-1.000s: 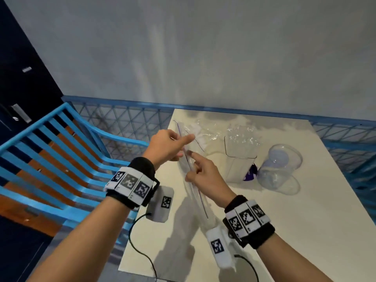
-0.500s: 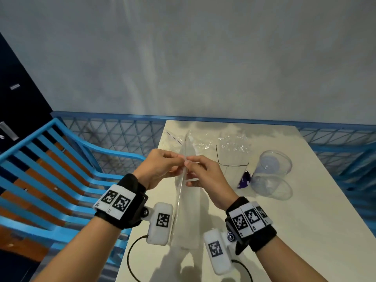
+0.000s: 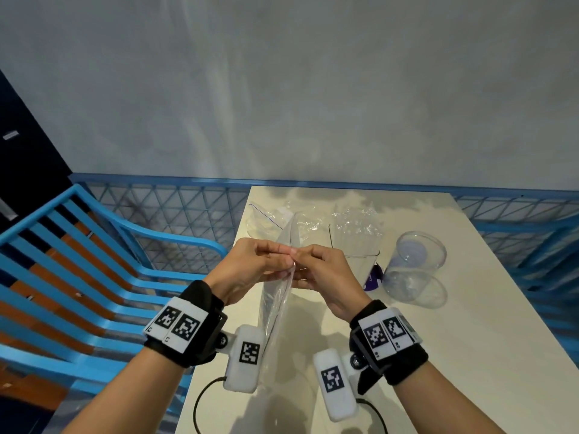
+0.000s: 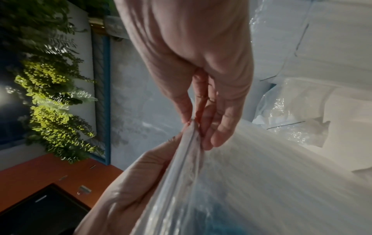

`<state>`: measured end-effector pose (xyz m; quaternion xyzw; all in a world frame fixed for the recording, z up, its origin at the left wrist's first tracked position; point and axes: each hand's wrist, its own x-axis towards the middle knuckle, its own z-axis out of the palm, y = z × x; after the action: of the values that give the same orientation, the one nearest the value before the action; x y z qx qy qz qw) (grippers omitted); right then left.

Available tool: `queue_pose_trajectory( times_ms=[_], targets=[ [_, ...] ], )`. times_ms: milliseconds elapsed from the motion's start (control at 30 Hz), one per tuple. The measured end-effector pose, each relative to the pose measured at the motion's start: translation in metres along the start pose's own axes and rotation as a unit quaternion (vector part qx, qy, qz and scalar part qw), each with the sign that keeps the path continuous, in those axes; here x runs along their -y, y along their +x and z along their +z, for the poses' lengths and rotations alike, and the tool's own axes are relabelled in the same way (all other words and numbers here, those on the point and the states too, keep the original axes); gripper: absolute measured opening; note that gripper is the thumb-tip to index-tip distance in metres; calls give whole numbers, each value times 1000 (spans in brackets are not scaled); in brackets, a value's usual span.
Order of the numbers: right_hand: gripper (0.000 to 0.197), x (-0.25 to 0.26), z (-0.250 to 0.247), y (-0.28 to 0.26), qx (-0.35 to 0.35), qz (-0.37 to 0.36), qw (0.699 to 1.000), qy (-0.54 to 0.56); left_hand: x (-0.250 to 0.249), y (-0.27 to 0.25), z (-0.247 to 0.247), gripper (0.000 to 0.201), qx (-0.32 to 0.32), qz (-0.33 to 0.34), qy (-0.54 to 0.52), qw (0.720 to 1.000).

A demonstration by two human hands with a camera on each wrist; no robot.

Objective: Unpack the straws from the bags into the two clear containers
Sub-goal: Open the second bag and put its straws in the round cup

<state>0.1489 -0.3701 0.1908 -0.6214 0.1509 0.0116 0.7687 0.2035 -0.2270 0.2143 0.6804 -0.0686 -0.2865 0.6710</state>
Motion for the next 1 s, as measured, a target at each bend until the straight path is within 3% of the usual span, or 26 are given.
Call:
queue_pose_trajectory(
  times_ms=[200, 400, 500, 600, 733, 867, 1000],
  targets=[
    [11, 2, 2, 7, -14, -2, 999, -49, 1, 0, -2, 17, -2, 5, 7, 1000],
    [17, 5, -1, 7, 28, 11, 999, -38, 1, 0, -5, 19, -17, -2, 22, 1000],
    [16, 7, -2, 8, 21, 12, 999, -39, 1, 1, 0, 8, -67, 27, 136, 988],
    [18, 7, -3, 11, 1, 14, 999, -49, -1, 2, 3, 29, -100, 36, 234, 966],
    [13, 8, -3, 12, -2, 24, 999, -28, -5, 4, 1, 42, -66, -9, 160, 985],
    [10, 8, -2, 14, -1, 59, 998, 26, -3, 4, 0, 32, -77, -5, 65, 995],
    [17, 10, -4, 14, 10, 69, 996, 50, -2, 1, 1, 27, -87, 3, 51, 995]
  ],
)
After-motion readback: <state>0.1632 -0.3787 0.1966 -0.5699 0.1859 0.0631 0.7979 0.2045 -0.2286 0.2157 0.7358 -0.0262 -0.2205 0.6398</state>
